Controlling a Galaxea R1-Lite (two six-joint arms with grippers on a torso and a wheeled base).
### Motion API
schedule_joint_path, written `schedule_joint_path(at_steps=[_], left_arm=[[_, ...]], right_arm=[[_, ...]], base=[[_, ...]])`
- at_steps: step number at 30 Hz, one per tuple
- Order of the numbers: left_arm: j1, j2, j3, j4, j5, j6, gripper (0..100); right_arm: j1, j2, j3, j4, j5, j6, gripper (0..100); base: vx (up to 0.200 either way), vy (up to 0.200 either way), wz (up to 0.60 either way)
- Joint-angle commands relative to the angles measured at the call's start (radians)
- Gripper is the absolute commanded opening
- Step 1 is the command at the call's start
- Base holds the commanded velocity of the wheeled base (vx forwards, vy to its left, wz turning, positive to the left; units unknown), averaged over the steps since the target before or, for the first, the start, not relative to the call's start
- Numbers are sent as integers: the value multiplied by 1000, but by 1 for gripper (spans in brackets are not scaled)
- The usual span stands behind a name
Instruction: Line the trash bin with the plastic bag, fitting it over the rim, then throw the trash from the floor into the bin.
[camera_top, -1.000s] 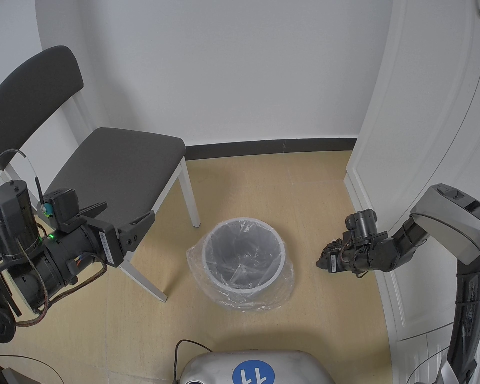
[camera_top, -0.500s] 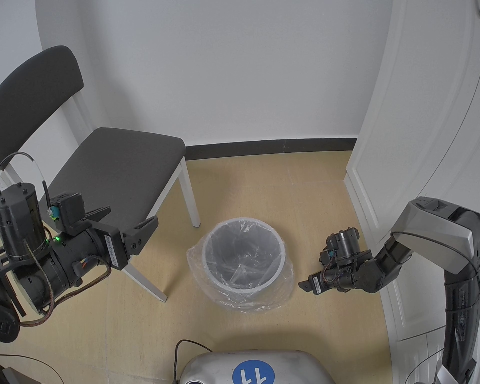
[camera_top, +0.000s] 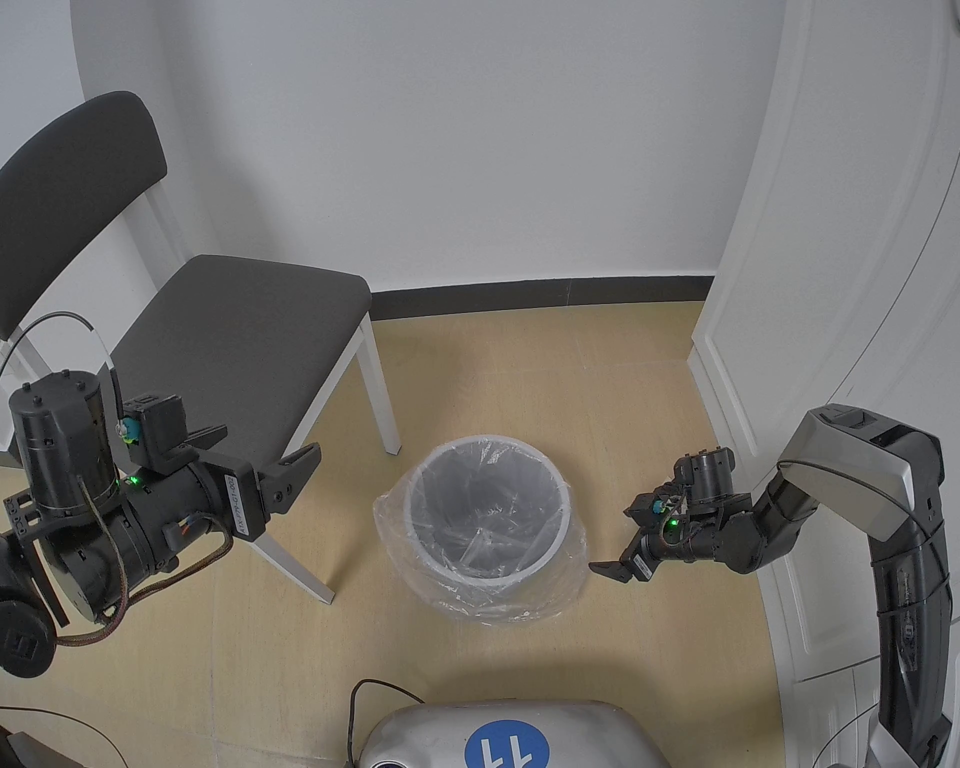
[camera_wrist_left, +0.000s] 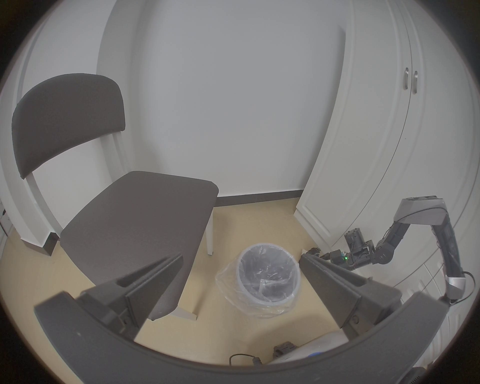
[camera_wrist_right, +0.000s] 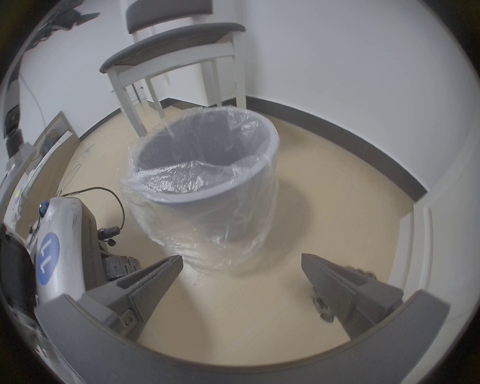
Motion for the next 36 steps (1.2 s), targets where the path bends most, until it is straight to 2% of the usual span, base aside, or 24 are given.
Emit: schedule_joint_path(at_steps=[1,8,16,25,26,36], left_arm=[[6,28,0,-2,0,0,100],[6,26,0,-2,0,1,100],[6,15,0,-2,0,1,100],[6,15,0,-2,0,1,100],[6,15,0,-2,0,1,100],[6,15,0,-2,0,0,100]], right_arm=[[5,58,-46,-2,17,-29,100],[36,61,-53,0,18,-35,100],[119,115,-128,3,12,-35,100],[131,120,-169,69,4,-34,100],[133,121,-172,69,4,-34,0],[131,133,-218,69,4,-29,0]], base=[[0,0,0],[0,0,0],[0,0,0],[0,0,0],[0,0,0],[0,0,0]])
